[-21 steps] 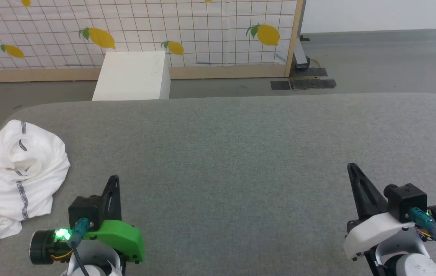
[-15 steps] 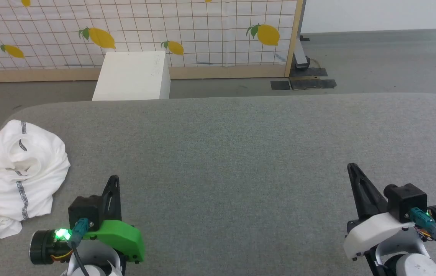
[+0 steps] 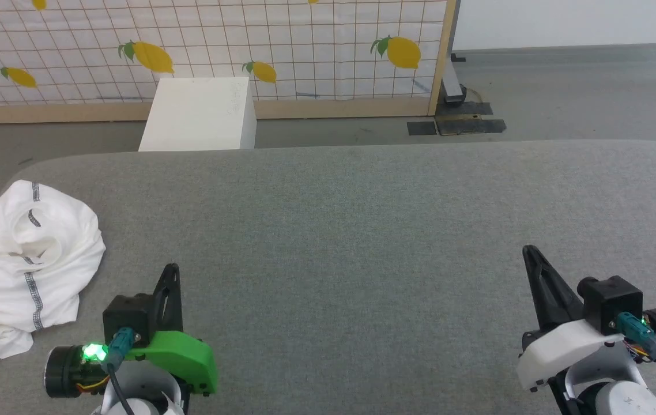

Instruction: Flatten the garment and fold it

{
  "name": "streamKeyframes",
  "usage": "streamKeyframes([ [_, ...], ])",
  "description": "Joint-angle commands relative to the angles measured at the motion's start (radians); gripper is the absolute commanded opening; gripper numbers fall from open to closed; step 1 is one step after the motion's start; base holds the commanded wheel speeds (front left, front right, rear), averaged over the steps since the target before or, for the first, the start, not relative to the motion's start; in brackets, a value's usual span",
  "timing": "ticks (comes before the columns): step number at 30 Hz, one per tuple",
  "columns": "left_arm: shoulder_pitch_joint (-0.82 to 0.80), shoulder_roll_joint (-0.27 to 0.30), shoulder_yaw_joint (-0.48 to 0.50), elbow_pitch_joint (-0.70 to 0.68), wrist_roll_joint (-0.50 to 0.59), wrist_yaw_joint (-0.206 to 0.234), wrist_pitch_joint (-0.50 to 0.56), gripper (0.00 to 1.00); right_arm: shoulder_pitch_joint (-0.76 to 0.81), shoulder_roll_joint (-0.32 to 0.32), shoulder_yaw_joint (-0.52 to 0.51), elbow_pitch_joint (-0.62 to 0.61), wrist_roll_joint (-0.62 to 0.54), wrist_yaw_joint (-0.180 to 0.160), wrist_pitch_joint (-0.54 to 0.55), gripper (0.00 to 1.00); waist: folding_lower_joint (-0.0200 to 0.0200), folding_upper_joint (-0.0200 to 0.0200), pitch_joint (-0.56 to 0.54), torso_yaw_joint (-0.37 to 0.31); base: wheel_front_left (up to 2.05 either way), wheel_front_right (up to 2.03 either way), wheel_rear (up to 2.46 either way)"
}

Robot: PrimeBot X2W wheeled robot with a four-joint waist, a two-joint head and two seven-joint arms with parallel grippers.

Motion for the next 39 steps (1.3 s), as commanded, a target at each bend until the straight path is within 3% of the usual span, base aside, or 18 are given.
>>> streamKeyframes([
  [1,0.003,-0.005,0.003,-0.003,0.013,-0.001,0.001,0.00,0.014,0.000,0.002,-0.005,-0.006,-0.002,0.000,0.00,0.0000,0.0000,0.000,0.000,0.00,0.00,0.00],
  [8,0.003,-0.005,0.003,-0.003,0.013,-0.001,0.001,0.00,0.014,0.000,0.002,-0.005,-0.006,-0.002,0.000,0.00,0.0000,0.0000,0.000,0.000,0.00,0.00,0.00],
  [9,0.003,-0.005,0.003,-0.003,0.013,-0.001,0.001,1.00,0.014,0.000,0.002,-0.005,-0.006,-0.002,0.000,1.00,0.0000,0.0000,0.000,0.000,0.00,0.00,0.00],
  [28,0.005,0.001,-0.019,0.022,-0.029,0.017,-0.032,1.00,0.012,0.000,-0.003,0.033,0.038,0.000,-0.032,1.00,0.0000,0.0000,0.001,0.005,0.00,0.00,0.00],
  [39,0.015,0.001,-0.024,0.033,-0.043,0.029,-0.055,1.00,0.022,0.000,-0.001,0.048,0.051,0.000,-0.055,1.00,0.0000,0.0000,-0.003,0.041,0.00,0.00,0.00],
])
